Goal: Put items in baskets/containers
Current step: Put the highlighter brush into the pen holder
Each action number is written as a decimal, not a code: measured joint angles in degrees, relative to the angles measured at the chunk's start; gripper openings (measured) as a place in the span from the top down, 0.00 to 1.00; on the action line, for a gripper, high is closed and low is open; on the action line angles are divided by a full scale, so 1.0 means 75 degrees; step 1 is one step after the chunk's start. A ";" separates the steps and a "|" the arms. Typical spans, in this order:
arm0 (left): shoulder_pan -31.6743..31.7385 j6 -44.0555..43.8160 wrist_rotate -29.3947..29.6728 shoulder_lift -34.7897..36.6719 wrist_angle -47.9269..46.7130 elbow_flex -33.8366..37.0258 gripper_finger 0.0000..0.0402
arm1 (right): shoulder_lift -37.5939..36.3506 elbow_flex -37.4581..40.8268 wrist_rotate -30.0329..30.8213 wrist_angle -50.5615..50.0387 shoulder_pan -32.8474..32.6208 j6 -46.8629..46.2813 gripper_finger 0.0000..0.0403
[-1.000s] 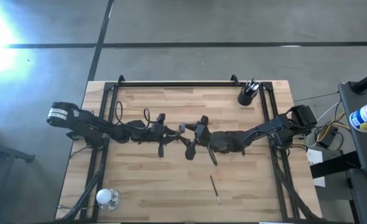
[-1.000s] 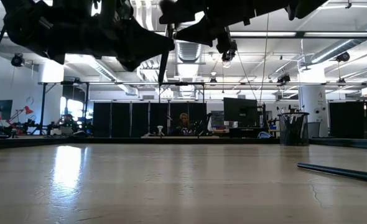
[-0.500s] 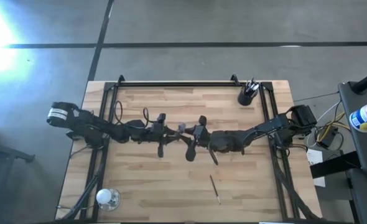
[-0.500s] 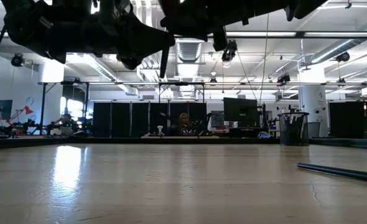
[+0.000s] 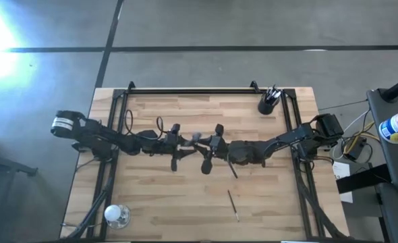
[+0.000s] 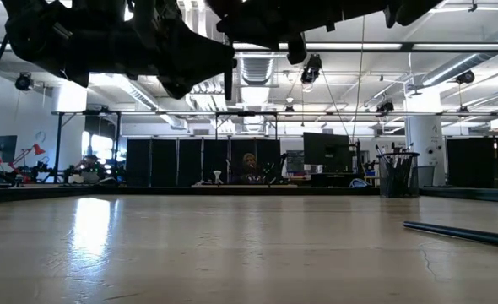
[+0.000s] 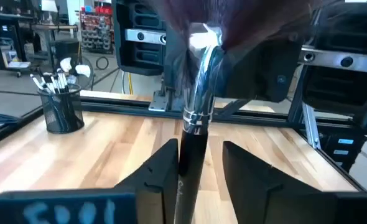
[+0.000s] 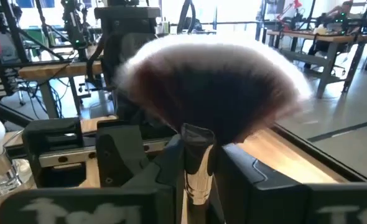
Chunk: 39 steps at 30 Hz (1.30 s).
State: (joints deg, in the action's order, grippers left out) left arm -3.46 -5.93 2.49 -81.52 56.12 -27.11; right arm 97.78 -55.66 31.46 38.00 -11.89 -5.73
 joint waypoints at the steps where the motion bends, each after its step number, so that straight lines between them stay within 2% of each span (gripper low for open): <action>1: 0.0000 0.0000 0.0001 0.0000 0.0000 0.0000 0.71 | 0.0000 0.0000 0.0000 0.0017 -0.0001 0.0026 0.85; 3: 0.0000 0.0006 0.0000 0.0000 -0.0038 0.0000 0.75 | 0.0000 0.0000 0.0003 0.0011 -0.0001 -0.0019 0.84; 7: 0.0006 0.0097 0.0007 0.0000 -0.0026 0.0000 0.92 | 0.0000 0.0000 0.0026 0.0014 -0.0001 -0.0031 0.78; 15: 0.0006 0.0158 0.0030 0.0000 0.0035 -0.0020 0.92 | 0.0000 0.0000 0.0026 0.0010 -0.0001 0.0024 0.69; 21: 0.0006 0.0199 -0.0018 0.0000 -0.0068 -0.0030 0.92 | 0.0000 0.0000 -0.0044 0.0009 0.0087 -0.0019 0.59; 25: 0.0006 0.0216 -0.0092 0.0000 -0.0079 -0.0070 0.92 | 0.0000 0.0000 -0.0577 0.0045 0.0225 -0.0063 0.56; 29: 0.0009 0.0216 -0.0120 0.0000 -0.0091 -0.0073 0.92 | -0.0003 -0.0035 -0.0669 0.0188 0.0221 0.0014 0.64; 33: 0.0015 0.0185 -0.0103 0.0000 -0.0163 -0.0073 0.91 | -0.0006 -0.0035 -0.0686 0.0187 0.0225 0.0106 0.83; 35: 0.0014 0.0111 -0.0031 0.0000 -0.0214 -0.0082 0.86 | -0.0006 -0.0032 -0.0680 0.0186 0.0222 0.0179 0.91; 39: 0.0033 -0.0025 0.0387 0.0075 -0.0528 -0.0047 0.72 | -0.0236 0.0038 -0.0420 0.0046 0.0224 0.0312 0.92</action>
State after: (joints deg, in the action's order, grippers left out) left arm -3.22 -6.12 5.40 -80.95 52.15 -27.47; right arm 96.00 -55.37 28.31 38.35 -10.22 -3.39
